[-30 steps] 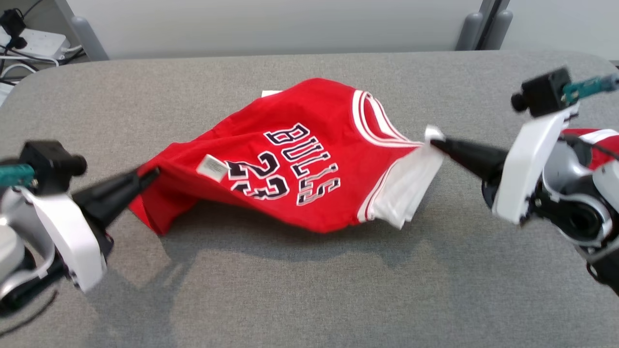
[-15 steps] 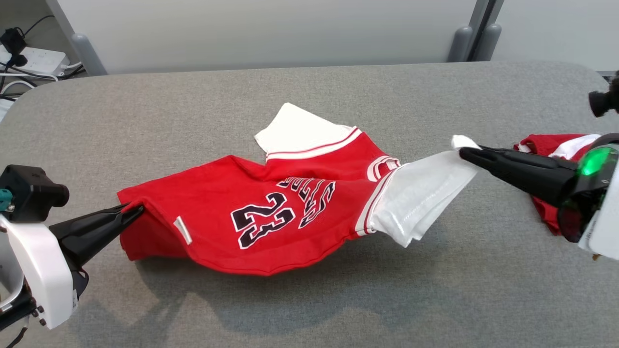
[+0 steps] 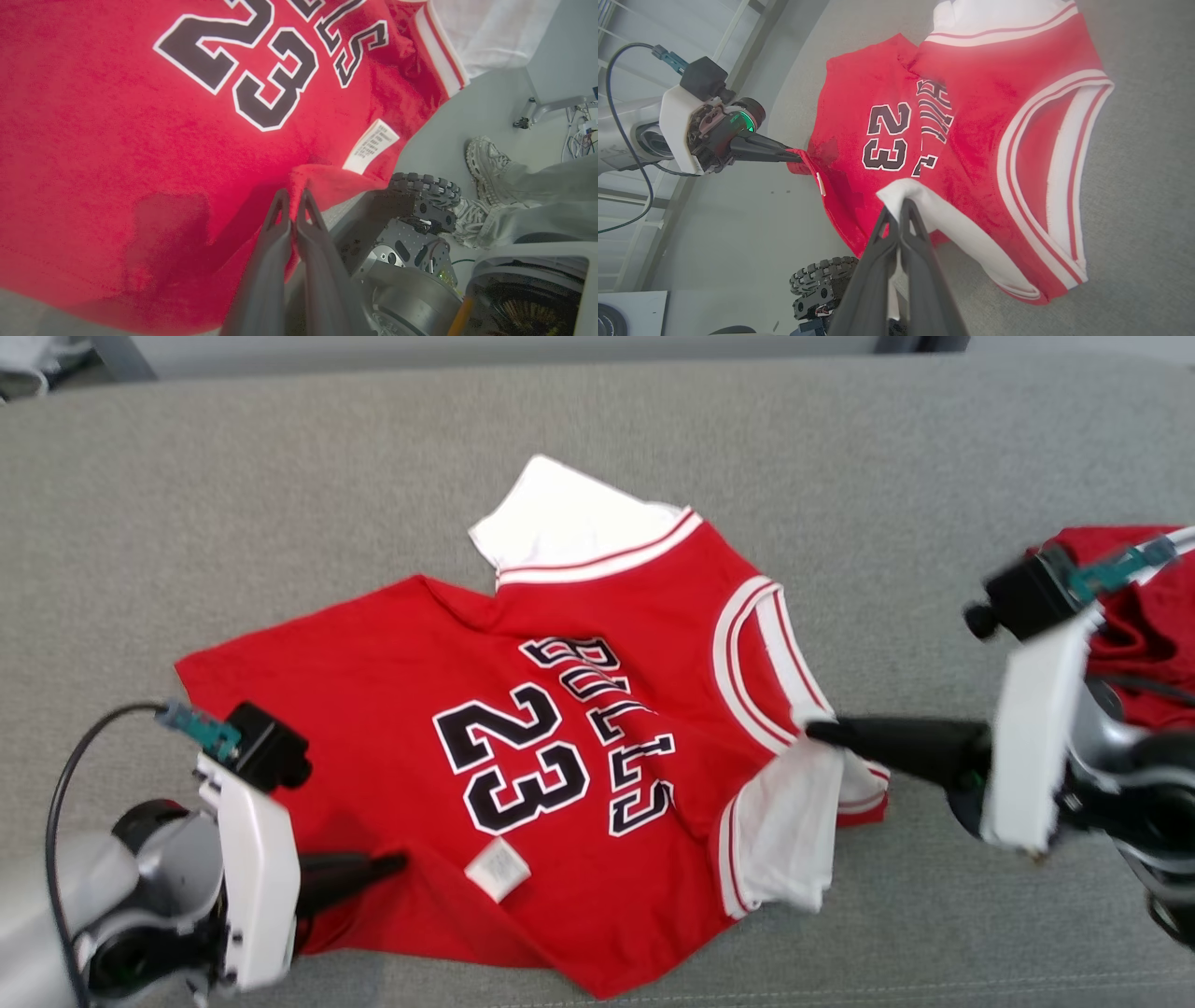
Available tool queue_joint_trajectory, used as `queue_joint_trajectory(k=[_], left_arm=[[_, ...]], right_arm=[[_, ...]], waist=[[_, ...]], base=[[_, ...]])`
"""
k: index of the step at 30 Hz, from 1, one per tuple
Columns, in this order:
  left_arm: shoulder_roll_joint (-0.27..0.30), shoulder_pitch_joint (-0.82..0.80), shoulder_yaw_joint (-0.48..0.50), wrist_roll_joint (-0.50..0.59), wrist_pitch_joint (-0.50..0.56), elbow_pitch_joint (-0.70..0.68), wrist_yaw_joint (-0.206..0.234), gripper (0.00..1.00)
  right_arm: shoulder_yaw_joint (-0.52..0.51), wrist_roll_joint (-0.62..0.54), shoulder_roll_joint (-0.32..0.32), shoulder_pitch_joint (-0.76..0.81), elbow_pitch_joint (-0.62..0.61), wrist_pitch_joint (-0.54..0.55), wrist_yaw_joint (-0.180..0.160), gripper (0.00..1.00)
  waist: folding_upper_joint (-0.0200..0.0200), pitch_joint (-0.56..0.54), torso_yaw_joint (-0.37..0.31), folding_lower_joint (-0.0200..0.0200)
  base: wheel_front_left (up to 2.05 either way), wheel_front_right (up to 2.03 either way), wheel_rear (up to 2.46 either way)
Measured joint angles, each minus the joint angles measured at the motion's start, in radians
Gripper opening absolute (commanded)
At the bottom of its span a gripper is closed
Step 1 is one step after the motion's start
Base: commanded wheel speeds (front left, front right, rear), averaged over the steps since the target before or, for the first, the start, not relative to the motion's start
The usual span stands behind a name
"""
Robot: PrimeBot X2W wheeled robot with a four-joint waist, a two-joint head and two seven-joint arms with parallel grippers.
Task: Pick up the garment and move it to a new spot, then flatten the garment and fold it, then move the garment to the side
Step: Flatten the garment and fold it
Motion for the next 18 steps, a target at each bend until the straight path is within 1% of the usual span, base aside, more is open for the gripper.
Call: queue_joint_trajectory(k=[2, 4, 5, 6, 7, 8, 9, 10, 11, 12, 14, 15, 17, 18], left_arm=[[-0.050, -0.014, 0.033, -0.086, 0.036, 0.110, 0.008, 0.00], [-0.106, -0.060, 0.085, -0.170, 0.051, 0.233, 0.054, 0.00], [-0.138, -0.101, 0.119, -0.186, 0.038, 0.293, 0.071, 0.00], [-0.167, -0.160, 0.147, -0.169, 0.011, 0.346, 0.078, 0.00], [-0.199, -0.227, 0.188, -0.142, -0.045, 0.395, 0.078, 0.00], [-0.230, -0.307, 0.233, -0.088, -0.148, 0.443, 0.078, 0.00], [-0.260, -0.402, 0.284, -0.010, -0.278, 0.489, 0.076, 0.00], [-0.281, -0.500, 0.329, 0.061, -0.398, 0.525, 0.066, 0.00], [-0.296, -0.594, 0.371, 0.120, -0.502, 0.552, 0.053, 0.00], [-0.303, -0.671, 0.397, 0.162, -0.566, 0.566, 0.038, 0.00], [-0.309, -0.750, 0.412, 0.230, -0.626, 0.575, 0.012, 0.00], [-0.309, -0.753, 0.409, 0.263, -0.636, 0.576, 0.006, 0.00], [-0.304, -0.744, 0.410, 0.296, -0.644, 0.574, 0.001, 0.00], [-0.300, -0.729, 0.407, 0.299, -0.647, 0.567, 0.001, 0.00]], right_arm=[[-0.003, -0.048, 0.088, -0.095, 0.109, 0.033, 0.000, 0.00], [-0.040, -0.108, 0.203, -0.229, 0.255, 0.030, 0.000, 0.00], [-0.081, -0.152, 0.269, -0.305, 0.330, -0.015, 0.000, 0.00], [-0.129, -0.214, 0.331, -0.391, 0.403, -0.097, 0.000, 0.00], [-0.186, -0.270, 0.385, -0.481, 0.464, -0.187, 0.000, 0.00], [-0.253, -0.329, 0.432, -0.574, 0.517, -0.308, -0.001, 0.00], [-0.303, -0.392, 0.456, -0.669, 0.555, -0.426, -0.001, 0.00], [-0.349, -0.436, 0.467, -0.757, 0.580, -0.529, -0.001, 0.00], [-0.386, -0.460, 0.468, -0.833, 0.597, -0.613, -0.001, 0.00], [-0.399, -0.477, 0.461, -0.890, 0.605, -0.674, -0.001, 0.00], [-0.412, -0.477, 0.458, -0.943, 0.607, -0.742, -0.001, 0.00], [-0.406, -0.477, 0.458, -0.942, 0.602, -0.760, -0.001, 0.00], [-0.389, -0.440, 0.458, -0.927, 0.567, -0.759, -0.001, 0.00], [-0.383, -0.430, 0.446, -0.908, 0.541, -0.749, -0.001, 0.00]], waist=[[0.0000, 0.041, -0.001, 0.0000], [0.0000, 0.087, -0.004, 0.0000], [-0.0001, 0.111, -0.005, 0.0000], [-0.0001, 0.136, -0.007, 0.0000], [-0.0001, 0.160, -0.009, 0.0001], [0.0000, 0.183, -0.010, 0.0000], [-0.0001, 0.206, -0.011, 0.0000], [0.0000, 0.226, -0.011, 0.0000], [-0.0001, 0.243, -0.012, 0.0000], [0.0000, 0.256, -0.012, 0.0000], [0.0000, 0.266, -0.011, 0.0000], [0.0000, 0.265, -0.013, 0.0000], [0.0000, 0.266, -0.021, 0.0000], [-0.0001, 0.267, -0.023, 0.0000]], base=[[0.00, 0.00, 0.00], [0.00, 0.00, 0.00], [0.00, 0.00, 0.00], [0.00, 0.00, 0.00], [0.00, 0.00, 0.00], [0.00, 0.00, 0.00], [0.00, 0.00, 0.00], [0.00, 0.00, 0.00], [0.00, 0.00, 0.00], [0.00, 0.00, 0.00], [0.00, 0.00, 0.00], [0.00, 0.00, 0.00], [0.00, 0.00, 0.00], [0.00, 0.00, 0.00]])
